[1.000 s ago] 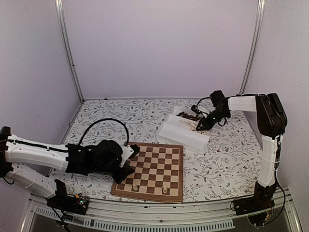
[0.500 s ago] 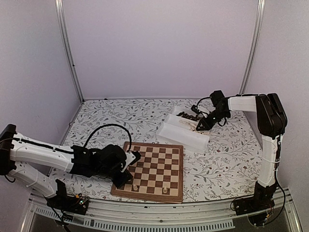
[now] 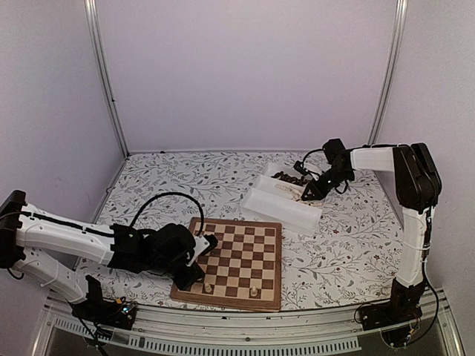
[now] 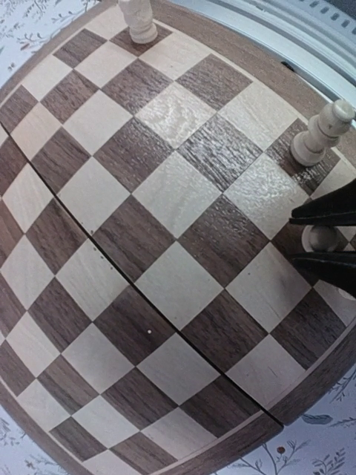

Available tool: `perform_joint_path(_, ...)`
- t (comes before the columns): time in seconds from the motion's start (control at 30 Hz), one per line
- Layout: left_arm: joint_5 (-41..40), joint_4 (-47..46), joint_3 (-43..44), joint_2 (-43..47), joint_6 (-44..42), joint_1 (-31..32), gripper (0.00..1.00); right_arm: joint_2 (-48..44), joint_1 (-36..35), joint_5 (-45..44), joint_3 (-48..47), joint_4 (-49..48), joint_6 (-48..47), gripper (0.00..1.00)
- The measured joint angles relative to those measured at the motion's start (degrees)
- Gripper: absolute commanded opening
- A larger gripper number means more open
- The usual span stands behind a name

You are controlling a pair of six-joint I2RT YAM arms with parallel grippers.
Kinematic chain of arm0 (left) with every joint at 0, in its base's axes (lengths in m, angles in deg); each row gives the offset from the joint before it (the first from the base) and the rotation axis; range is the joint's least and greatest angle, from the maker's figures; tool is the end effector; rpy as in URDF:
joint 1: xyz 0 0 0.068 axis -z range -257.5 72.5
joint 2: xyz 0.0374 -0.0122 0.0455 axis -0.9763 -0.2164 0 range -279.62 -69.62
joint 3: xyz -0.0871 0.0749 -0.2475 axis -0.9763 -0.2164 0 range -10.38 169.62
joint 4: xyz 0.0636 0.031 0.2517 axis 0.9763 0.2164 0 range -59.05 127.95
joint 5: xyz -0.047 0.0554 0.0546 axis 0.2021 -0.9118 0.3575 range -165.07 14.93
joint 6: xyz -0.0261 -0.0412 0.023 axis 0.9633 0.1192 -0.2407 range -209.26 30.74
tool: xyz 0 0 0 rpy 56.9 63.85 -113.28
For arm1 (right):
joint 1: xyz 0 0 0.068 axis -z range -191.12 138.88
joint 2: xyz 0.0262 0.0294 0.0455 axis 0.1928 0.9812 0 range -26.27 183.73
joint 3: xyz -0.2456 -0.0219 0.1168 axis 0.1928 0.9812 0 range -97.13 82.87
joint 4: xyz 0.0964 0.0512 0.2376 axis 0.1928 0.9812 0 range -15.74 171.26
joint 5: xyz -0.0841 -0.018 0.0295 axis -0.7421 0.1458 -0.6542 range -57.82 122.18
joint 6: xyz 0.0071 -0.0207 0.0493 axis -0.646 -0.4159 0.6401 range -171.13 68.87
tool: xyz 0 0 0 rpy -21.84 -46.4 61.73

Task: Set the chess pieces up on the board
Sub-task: Place the chess piece on the chessboard.

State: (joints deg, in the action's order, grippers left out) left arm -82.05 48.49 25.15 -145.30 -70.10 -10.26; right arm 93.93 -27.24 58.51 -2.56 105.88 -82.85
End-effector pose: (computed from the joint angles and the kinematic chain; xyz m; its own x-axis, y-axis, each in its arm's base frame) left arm 0.0964 -0.2188 0.1648 -0.6009 0.5906 -0.5385 0.7336 0.6751 -0.0783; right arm 0.4093 0.1348 0.1543 -0.5282 -0.6433 -0.5543 -0.8197 0.5566 0.1351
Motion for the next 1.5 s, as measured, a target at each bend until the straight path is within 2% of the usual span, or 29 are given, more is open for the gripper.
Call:
perform_joint_path(0.17, 0.0, 0.1, 0.0, 0.0, 0.4, 0.2, 0.18, 0.0, 0.0, 0.0, 0.0, 0.0, 0.0, 0.09)
perform_joint_path(0.4, -0.8, 1.5, 0.0, -0.2, 0.9, 0.9, 0.22, 0.0, 0.0, 0.0, 0.0, 0.0, 0.0, 0.09)
perform_joint_path(0.7, -2.7, 2.5, 0.3, 0.0, 0.9, 1.2, 0.35, 0.0, 0.0, 0.0, 0.0, 0.0, 0.0, 0.09)
perform_joint_path(1.03, -3.6, 0.4, 3.3, 8.2, -2.0, 1.3, 0.39, 0.0, 0.0, 0.0, 0.0, 0.0, 0.0, 0.09)
perform_joint_path(1.13, -4.5, -0.2, 4.1, 9.2, -2.1, 1.1, 0.43, 0.0, 0.0, 0.0, 0.0, 0.0, 0.0, 0.09)
perform_joint_path(1.3, -7.4, -0.8, 5.6, 7.8, -0.7, -1.0, 0.5, 0.0, 0.0, 0.0, 0.0, 0.0, -0.1, 0.09)
perform_joint_path(1.5, -6.1, -8.8, 13.8, -0.9, 2.0, -9.4, 0.5, 0.0, 0.0, 0.0, 0.0, 0.0, -0.4, 0.09)
